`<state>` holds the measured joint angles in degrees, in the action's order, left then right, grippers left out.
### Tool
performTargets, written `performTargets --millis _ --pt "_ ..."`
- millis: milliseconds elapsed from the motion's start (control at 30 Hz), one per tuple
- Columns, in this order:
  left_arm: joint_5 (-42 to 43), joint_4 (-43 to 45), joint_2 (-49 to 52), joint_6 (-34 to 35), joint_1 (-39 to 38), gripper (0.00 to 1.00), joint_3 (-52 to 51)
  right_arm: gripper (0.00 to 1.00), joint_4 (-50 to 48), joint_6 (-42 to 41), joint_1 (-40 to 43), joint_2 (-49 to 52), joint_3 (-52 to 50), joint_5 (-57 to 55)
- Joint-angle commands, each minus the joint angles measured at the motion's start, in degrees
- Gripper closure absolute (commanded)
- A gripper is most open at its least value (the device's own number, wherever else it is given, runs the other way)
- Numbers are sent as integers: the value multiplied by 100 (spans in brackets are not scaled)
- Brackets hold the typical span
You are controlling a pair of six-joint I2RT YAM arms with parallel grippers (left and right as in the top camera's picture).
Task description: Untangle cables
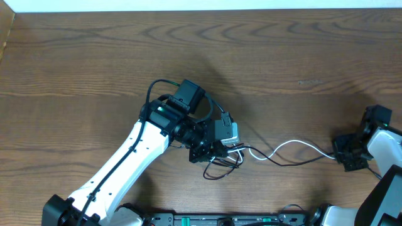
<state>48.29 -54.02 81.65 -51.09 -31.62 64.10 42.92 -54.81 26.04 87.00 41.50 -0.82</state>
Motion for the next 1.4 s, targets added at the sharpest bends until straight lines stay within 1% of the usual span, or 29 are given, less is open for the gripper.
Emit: performTargets --millis 0,133,200,367,400,433,500,533,667,700,733,767,800,867,900,933,967,1133,1300,1367 --pt "4 -37 33 -96 -2 93 -13 99 -59 66 142 33 -4 -540" --pt "4 -37 33 -96 -2 93 -13 99 -98 79 144 33 -4 -802" --pt "4 -37 33 -96 -2 92 -13 96 -144 256 144 33 -4 -802" --pt "7 -37 35 -96 -2 93 -13 94 -474 1668 140 33 -4 -431" --pt "9 -37 35 -96 -2 92 -13 90 -553 1974 140 33 -4 -192" --pt "15 -37 35 -96 -2 93 -13 81 -636 2323 140 33 -4 133" --pt "90 -35 35 -98 -2 93 -13 76 -826 2881 140 31 0 798" --pt "173 -33 35 -101 -2 93 -13 76 -920 3161 140 24 20 1268" --pt "402 -28 33 -101 -2 93 -13 69 -973 4142 138 -31 188 2933" --pt "455 -31 35 -101 -2 93 -13 65 -973 4454 138 -44 208 3294" --pt "643 -11 35 -101 -2 93 -13 53 -970 4972 138 -46 210 3842" --pt "748 11 33 -101 -4 93 -13 43 -946 5176 136 -46 208 4054" --pt "903 33 33 -101 -4 93 -13 38 -918 5381 122 -46 205 4282" --pt "1139 81 33 -103 -2 93 -13 28 -883 5469 83 -46 201 4524" --pt "1231 109 33 -103 -4 93 -13 22 -885 5469 48 -44 192 4618" --pt "1377 179 33 -101 -9 93 -13 12 -863 5469 -61 -44 188 4817" --pt "1432 214 33 -101 -9 93 -13 10 -855 5469 -120 -44 188 4898" --pt "1478 367 33 -98 -13 93 -13 5 -828 5469 -645 -44 188 5351" --pt "1475 448 33 -101 -13 92 -13 4 -925 5418 -1364 -42 188 5853" --pt "1471 463 33 -101 -13 93 -13 4 -933 5152 -1707 -42 188 5974"
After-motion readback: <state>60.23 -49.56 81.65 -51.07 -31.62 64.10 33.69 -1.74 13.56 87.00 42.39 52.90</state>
